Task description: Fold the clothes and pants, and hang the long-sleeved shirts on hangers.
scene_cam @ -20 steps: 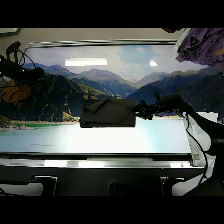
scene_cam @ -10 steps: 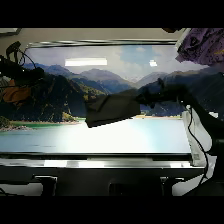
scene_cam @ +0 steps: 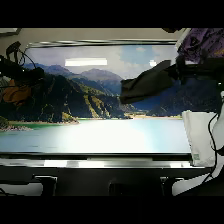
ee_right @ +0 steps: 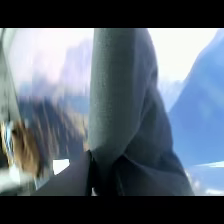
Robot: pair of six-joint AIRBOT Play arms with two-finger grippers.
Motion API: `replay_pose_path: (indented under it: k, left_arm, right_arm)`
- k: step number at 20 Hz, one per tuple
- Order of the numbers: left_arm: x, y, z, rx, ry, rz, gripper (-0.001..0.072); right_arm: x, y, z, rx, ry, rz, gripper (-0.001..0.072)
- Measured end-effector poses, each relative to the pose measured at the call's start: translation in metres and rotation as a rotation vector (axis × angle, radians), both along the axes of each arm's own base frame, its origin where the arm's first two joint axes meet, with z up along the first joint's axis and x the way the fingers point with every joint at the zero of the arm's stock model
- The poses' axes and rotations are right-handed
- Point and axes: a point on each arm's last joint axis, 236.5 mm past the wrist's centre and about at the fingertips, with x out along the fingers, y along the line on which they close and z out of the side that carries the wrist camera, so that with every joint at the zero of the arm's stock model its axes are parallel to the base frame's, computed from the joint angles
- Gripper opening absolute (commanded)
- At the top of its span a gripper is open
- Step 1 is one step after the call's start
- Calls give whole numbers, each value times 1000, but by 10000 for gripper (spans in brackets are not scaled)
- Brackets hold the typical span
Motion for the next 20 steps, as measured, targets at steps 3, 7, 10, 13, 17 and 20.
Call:
replay_pose_path:
  k: [3,7,10,13,17,20]
  left_arm:
    - [0,0,0,-1,1,4,20]
    - [-1,0,0,-3,6,7,21]
    - [-3,0,-1,-4,14,7,20]
    - [-4,0,-1,-4,18,7,21]
    - [-4,0,-2,-5,22,6,21]
    - [-6,-1,-2,-5,27,5,20]
  right_arm:
    - [0,-57,26,-31,-23,-141,37]
    - [-15,-130,53,-77,-35,-332,37]
    - [-34,-174,69,-120,-37,-450,37]
    - [-56,-210,82,-179,-27,-553,37]
    - [-84,-236,92,-253,21,-661,37]
    - [-103,-242,95,-281,73,-706,37]
